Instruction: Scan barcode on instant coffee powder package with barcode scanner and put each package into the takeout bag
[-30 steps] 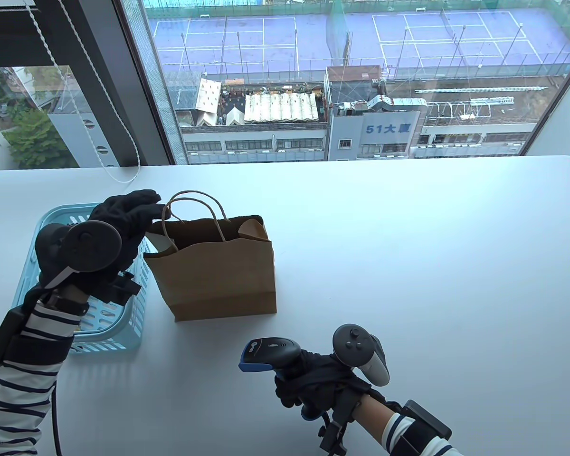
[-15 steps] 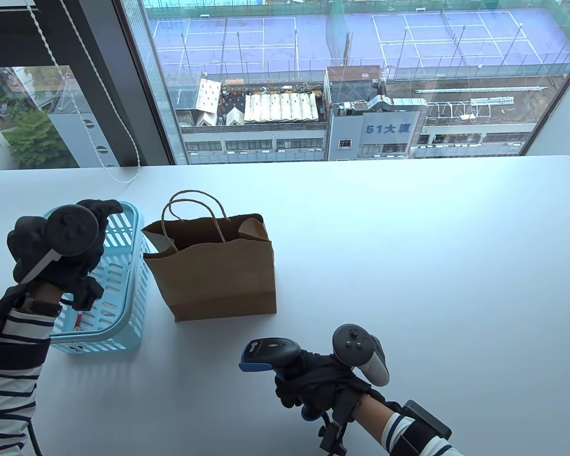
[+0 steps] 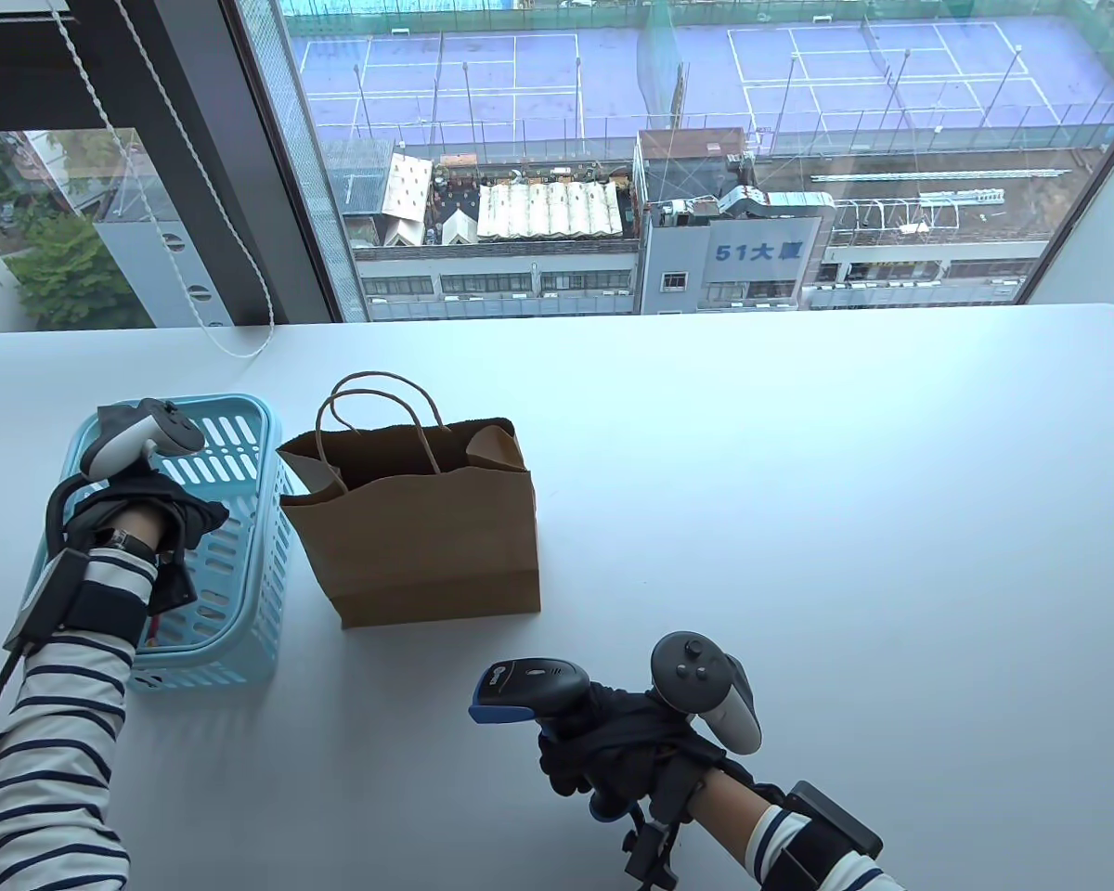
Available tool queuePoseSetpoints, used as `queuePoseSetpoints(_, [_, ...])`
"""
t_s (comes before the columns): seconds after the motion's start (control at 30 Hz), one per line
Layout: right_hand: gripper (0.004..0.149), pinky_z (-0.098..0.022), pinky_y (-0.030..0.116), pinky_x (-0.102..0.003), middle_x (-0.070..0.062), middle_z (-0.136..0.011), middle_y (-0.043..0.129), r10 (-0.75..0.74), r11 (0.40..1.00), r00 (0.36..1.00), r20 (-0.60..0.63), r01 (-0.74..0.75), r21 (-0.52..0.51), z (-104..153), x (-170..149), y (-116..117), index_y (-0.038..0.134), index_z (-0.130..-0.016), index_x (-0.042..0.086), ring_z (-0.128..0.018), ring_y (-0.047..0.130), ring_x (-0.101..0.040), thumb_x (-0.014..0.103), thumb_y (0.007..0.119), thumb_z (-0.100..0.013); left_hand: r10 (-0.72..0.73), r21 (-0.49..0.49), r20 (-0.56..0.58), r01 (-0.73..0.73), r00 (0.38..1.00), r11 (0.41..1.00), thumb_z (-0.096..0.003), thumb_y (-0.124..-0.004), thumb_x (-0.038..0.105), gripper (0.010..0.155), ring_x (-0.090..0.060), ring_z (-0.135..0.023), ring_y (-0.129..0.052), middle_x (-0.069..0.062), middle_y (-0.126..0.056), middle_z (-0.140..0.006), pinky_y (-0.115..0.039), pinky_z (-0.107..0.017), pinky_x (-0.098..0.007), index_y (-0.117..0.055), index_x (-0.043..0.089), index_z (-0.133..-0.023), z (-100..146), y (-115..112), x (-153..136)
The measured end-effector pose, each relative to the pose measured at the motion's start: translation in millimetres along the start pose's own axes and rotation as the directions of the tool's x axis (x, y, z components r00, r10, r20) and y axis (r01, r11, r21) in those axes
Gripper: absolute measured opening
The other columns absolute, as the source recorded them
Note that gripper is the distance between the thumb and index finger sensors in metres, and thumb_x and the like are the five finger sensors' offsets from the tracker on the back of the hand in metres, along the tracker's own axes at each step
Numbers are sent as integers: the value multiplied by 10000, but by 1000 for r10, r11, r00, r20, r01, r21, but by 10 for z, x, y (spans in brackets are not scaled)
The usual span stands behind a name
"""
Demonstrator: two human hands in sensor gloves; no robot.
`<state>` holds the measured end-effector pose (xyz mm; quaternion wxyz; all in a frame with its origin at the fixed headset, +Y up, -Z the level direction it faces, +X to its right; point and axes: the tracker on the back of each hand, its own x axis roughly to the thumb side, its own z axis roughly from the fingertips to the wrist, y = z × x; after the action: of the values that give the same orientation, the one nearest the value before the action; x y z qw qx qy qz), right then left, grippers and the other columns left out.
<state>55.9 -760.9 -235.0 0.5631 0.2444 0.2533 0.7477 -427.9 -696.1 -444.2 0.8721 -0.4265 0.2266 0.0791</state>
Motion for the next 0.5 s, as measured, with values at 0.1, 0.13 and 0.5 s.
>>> queuePoseSetpoints(0.1, [592, -377, 846, -491, -151, -743, 854, 0, 1000, 1000, -1, 0, 1, 0, -1, -4, 628, -923, 29, -486, 995, -315, 292, 885, -459, 29, -72, 5, -29, 1000, 997, -459, -602, 496, 644, -569, -775, -919, -414, -598, -1053, -905, -432, -511, -603, 219, -1041, -123, -61, 15])
queuePoseSetpoints(0.13, [593, -377, 846, -491, -149, -743, 854, 1, 1000, 1000, -3, -1, 2, -1, -3, -7, 629, -923, 30, -487, 995, -315, 292, 885, -458, 38, -85, 9, -37, 999, 996, -464, -613, 469, 629, -561, -811, -888, -417, -569, -1056, -886, -461, -524, -612, 209, -1037, -165, -85, 19])
queuePoseSetpoints(0.5, [593, -378, 845, -491, -151, -744, 854, 3, 1000, 1000, -7, -3, 4, 1, -6, -17, 628, -924, 29, -487, 994, -316, 292, 885, -459, 21, -228, 68, -5, 997, 974, -398, -807, 387, 574, -629, -891, -682, -421, -377, -1046, -754, -558, -615, -915, 47, -847, -299, -280, 72])
